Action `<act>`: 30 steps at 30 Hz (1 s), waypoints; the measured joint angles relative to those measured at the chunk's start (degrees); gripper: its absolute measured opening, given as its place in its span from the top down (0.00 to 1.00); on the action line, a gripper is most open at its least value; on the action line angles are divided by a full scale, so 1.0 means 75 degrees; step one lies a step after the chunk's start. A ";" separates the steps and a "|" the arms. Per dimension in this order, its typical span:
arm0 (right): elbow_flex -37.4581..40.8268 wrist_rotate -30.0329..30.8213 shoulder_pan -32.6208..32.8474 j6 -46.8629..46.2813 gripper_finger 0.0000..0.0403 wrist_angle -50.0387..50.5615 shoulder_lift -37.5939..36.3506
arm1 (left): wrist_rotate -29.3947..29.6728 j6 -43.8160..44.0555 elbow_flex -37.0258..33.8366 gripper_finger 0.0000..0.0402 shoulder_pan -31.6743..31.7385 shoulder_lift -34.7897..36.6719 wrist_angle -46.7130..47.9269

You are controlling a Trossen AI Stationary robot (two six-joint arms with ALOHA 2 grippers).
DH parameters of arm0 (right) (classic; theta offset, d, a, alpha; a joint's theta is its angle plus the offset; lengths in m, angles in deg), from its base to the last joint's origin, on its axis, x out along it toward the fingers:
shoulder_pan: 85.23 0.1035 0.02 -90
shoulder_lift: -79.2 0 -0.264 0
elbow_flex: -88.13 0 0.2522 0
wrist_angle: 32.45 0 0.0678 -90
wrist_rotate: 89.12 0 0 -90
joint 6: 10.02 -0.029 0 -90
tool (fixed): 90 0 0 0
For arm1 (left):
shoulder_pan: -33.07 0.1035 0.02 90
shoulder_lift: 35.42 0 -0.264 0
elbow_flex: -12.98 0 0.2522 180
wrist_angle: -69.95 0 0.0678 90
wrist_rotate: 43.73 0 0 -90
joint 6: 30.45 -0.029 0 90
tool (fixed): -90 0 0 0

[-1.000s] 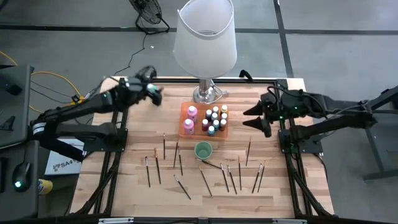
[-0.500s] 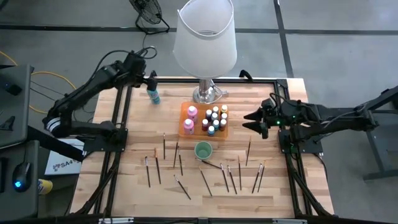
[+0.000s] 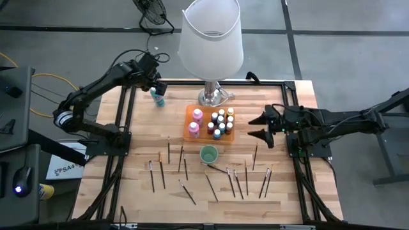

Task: Pick & Place Paint Supplies
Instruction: Put the big blue paint bottle into the orange bin

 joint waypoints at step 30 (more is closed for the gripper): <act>0.2573 0.0023 0.0040 0.0026 0.38 -0.1824 -0.2759 | 0.0216 0.0224 -0.0006 0.26 0.0003 -0.0483 0.0126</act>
